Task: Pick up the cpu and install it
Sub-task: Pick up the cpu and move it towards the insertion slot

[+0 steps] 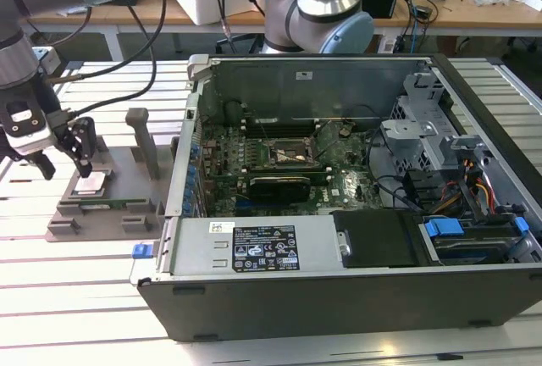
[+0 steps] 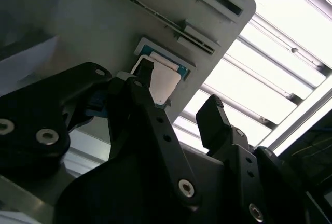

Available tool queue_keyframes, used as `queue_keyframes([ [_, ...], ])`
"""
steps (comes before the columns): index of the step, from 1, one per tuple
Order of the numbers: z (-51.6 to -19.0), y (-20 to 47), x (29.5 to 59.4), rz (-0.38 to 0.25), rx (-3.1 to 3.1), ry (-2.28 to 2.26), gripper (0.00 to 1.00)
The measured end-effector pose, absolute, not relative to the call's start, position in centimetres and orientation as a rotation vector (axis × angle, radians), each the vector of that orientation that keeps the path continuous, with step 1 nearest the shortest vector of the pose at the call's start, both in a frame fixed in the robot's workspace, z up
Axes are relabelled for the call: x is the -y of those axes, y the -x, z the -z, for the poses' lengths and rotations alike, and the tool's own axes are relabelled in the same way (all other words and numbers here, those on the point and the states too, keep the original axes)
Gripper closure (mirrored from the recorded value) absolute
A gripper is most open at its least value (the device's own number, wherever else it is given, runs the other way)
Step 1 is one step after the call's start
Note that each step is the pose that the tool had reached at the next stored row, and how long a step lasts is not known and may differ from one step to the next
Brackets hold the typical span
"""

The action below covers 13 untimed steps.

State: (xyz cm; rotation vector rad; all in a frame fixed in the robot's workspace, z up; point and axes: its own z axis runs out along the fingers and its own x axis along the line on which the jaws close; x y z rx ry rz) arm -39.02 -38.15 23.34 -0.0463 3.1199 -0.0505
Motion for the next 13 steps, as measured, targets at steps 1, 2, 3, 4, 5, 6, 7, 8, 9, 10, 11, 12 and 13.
queue_keyframes([
  [1, -23.1, 39.0, 38.0, 0.050, -3.119, 0.076, 0.38],
  [2, -23.0, 39.0, 38.0, 0.050, -3.118, 0.099, 0.38],
  [3, -22.9, 39.0, 37.9, 0.050, -3.118, 0.112, 0.38],
  [4, -22.8, 39.0, 37.8, 0.050, -3.117, 0.131, 0.38],
  [5, -22.7, 38.9, 37.8, 0.050, -3.116, 0.140, 0.38],
  [6, -22.4, 38.8, 37.6, 0.050, -3.116, 0.146, 0.38],
  [7, -22.3, 38.7, 37.5, 0.050, -3.116, 0.147, 0.38],
  [8, -22.1, 38.7, 37.4, 0.050, -3.116, 0.150, 0.38],
  [9, -21.9, 38.6, 37.3, 0.050, -3.116, 0.152, 0.38],
  [10, -21.7, 38.5, 37.1, 0.050, -3.115, 0.154, 0.38],
  [11, -21.6, 38.5, 37.0, 0.050, -3.115, 0.156, 0.38],
  [12, -21.5, 38.5, 36.9, 0.049, -3.115, 0.157, 0.38],
  [13, -21.2, 38.5, 36.8, 0.050, -3.115, 0.161, 0.38],
])
